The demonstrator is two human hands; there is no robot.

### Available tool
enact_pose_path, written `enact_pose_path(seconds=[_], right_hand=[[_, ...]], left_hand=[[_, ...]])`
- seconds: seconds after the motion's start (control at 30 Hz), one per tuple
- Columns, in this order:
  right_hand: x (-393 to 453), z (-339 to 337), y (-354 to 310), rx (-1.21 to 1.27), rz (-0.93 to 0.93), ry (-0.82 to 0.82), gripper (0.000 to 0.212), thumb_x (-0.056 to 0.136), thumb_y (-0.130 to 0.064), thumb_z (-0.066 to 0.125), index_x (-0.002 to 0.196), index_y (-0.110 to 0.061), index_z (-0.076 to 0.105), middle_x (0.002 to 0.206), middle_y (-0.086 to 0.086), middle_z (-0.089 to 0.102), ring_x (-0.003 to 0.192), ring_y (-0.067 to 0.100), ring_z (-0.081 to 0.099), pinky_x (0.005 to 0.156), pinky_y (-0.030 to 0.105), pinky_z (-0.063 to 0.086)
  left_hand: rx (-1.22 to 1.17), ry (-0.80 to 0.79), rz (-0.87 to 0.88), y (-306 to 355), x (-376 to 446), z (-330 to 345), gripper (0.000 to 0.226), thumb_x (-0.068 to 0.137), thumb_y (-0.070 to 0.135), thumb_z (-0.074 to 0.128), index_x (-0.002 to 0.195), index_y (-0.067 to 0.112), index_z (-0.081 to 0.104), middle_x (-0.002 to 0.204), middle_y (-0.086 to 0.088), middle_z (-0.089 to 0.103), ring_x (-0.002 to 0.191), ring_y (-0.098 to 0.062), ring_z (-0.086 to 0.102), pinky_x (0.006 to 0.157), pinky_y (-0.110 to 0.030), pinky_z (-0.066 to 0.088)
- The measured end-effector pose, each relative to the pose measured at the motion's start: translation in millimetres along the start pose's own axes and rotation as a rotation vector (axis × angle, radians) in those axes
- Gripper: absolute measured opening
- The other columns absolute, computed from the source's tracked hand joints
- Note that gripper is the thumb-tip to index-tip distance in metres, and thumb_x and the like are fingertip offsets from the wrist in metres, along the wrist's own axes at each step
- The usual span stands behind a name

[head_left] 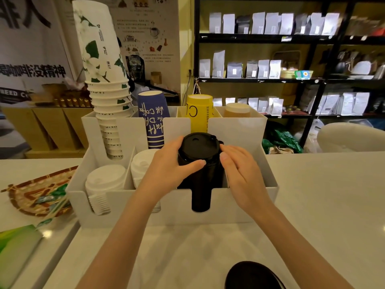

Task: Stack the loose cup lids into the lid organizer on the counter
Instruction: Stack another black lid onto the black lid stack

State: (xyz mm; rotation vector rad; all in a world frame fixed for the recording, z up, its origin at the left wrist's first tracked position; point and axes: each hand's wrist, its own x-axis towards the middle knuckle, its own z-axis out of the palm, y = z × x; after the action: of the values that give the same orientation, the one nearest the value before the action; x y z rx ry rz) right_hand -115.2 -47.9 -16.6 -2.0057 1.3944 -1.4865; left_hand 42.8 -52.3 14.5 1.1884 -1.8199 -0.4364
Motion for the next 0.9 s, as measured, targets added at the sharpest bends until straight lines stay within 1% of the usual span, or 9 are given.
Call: enact_pose_path(seconds=[0.17,0.23,0.33,0.37,0.47,0.53,0.63,0.8,0.9], right_hand=[[4,0,6,-0.003,0.021,-0.063,0.052,0.085,-0.040,0.031,0.128,-0.017,0.048,0.129,0.000,0.056,0.121,0.010,0.043,0.106,0.032,0.034],[4,0,7,-0.020,0.022,-0.053,0.052,0.085,-0.041,0.031,0.127,-0.016,0.050,0.126,0.001,0.058,0.119,0.012,0.045,0.104,0.034,0.036],[2,-1,4,-0.076,-0.015,0.032,0.055,0.083,-0.047,0.030,0.116,-0.013,0.059,0.115,0.004,0.065,0.111,0.015,0.050,0.098,0.037,0.041],[0,0,3,-0.094,-0.027,0.053,0.057,0.082,-0.048,0.029,0.113,-0.013,0.061,0.111,0.005,0.067,0.109,0.017,0.052,0.096,0.039,0.042],[-3,3,1,-0.134,-0.040,0.077,0.053,0.083,-0.044,0.031,0.110,-0.011,0.063,0.108,0.007,0.068,0.106,0.019,0.054,0.094,0.041,0.044],[-3,4,1,-0.142,-0.025,0.073,0.047,0.085,-0.039,0.035,0.112,-0.011,0.062,0.111,0.007,0.067,0.108,0.020,0.054,0.096,0.040,0.043],[-3,3,1,-0.161,-0.025,0.070,0.043,0.085,-0.033,0.037,0.114,-0.011,0.061,0.113,0.007,0.066,0.110,0.020,0.053,0.095,0.036,0.040],[-1,1,1,-0.163,-0.022,0.054,0.043,0.084,-0.033,0.038,0.114,-0.012,0.061,0.113,0.006,0.066,0.109,0.018,0.052,0.095,0.036,0.040],[-1,0,1,-0.197,-0.036,0.037,0.044,0.084,-0.033,0.039,0.116,-0.011,0.059,0.117,0.008,0.065,0.112,0.019,0.052,0.096,0.034,0.039]], left_hand=[[0.108,0.109,0.008,1,-2,9,0.058,0.072,0.037,0.068,0.123,0.023,0.045,0.113,0.007,0.053,0.099,-0.004,0.039,0.081,-0.017,0.033],[0.125,0.121,0.017,2,-3,9,0.060,0.072,0.037,0.067,0.125,0.022,0.043,0.113,0.009,0.050,0.099,-0.002,0.037,0.081,-0.014,0.032],[0.064,0.049,0.016,2,-1,7,0.063,0.074,0.031,0.067,0.129,0.021,0.039,0.109,0.014,0.042,0.101,0.000,0.034,0.070,0.004,0.030],[0.027,0.020,0.002,0,0,5,0.066,0.074,0.028,0.068,0.132,0.021,0.036,0.114,0.013,0.044,0.104,0.000,0.034,0.075,0.003,0.030],[-0.041,-0.016,-0.045,-4,2,4,0.076,0.072,0.028,0.069,0.136,0.018,0.029,0.133,0.003,0.045,0.112,-0.004,0.036,0.090,-0.017,0.032],[-0.060,-0.016,-0.056,-5,1,6,0.075,0.072,0.030,0.069,0.135,0.018,0.031,0.127,0.006,0.045,0.112,-0.005,0.037,0.090,-0.017,0.033],[-0.090,-0.019,-0.063,-5,1,7,0.067,0.072,0.029,0.069,0.130,0.021,0.037,0.115,0.011,0.044,0.106,-0.005,0.040,0.076,-0.005,0.033],[-0.114,-0.028,-0.073,-10,3,10,0.052,0.070,0.033,0.069,0.116,0.026,0.046,0.118,0.002,0.056,0.108,-0.014,0.051,0.086,-0.022,0.045],[-0.108,-0.017,-0.069,-8,2,12,0.049,0.072,0.031,0.068,0.115,0.027,0.045,0.116,0.003,0.055,0.106,-0.014,0.051,0.085,-0.024,0.046]])
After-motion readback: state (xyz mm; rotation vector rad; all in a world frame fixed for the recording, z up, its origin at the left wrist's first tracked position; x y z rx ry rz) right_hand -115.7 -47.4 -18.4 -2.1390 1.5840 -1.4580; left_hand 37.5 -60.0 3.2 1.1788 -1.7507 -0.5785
